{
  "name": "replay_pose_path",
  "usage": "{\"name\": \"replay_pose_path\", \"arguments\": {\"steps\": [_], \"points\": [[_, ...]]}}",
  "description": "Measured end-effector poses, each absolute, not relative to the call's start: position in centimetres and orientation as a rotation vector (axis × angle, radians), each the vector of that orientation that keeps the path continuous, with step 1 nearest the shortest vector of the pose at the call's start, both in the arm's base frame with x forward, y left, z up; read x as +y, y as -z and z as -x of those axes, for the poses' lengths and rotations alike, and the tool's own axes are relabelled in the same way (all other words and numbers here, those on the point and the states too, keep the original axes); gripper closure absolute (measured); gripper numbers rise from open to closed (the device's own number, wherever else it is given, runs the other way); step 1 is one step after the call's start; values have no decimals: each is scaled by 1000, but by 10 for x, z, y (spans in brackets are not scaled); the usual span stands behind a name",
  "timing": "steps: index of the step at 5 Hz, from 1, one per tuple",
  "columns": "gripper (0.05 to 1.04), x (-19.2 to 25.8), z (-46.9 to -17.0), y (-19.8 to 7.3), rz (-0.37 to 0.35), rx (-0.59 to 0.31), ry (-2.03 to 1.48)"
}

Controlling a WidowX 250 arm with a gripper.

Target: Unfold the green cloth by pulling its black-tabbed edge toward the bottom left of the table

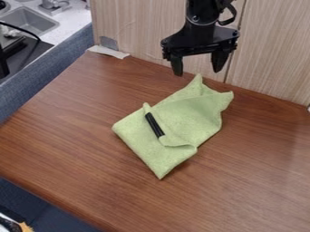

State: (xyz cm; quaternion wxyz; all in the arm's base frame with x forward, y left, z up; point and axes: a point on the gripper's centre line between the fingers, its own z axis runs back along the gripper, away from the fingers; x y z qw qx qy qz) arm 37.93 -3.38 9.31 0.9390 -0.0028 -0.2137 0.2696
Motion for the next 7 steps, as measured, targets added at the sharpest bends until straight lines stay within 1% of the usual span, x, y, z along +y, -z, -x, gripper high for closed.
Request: {"name": "replay_pose_path", "arguments": {"steps": [1,2,3,4,5,6,7], "points": [[83,-34,-376,-83,-4,-409,-556],[83,-26,-354,-73,-26,-387,-588],[83,-13,-331,-80,-64,-419,-621],[83,-6,-316,-79,-96,-420,-629],[83,-1,-310,-64,-117,-384,-620],[83,9,-311,-41,-128,-335,-626],[83,12,-316,-29,-159,-304,-594]]}}
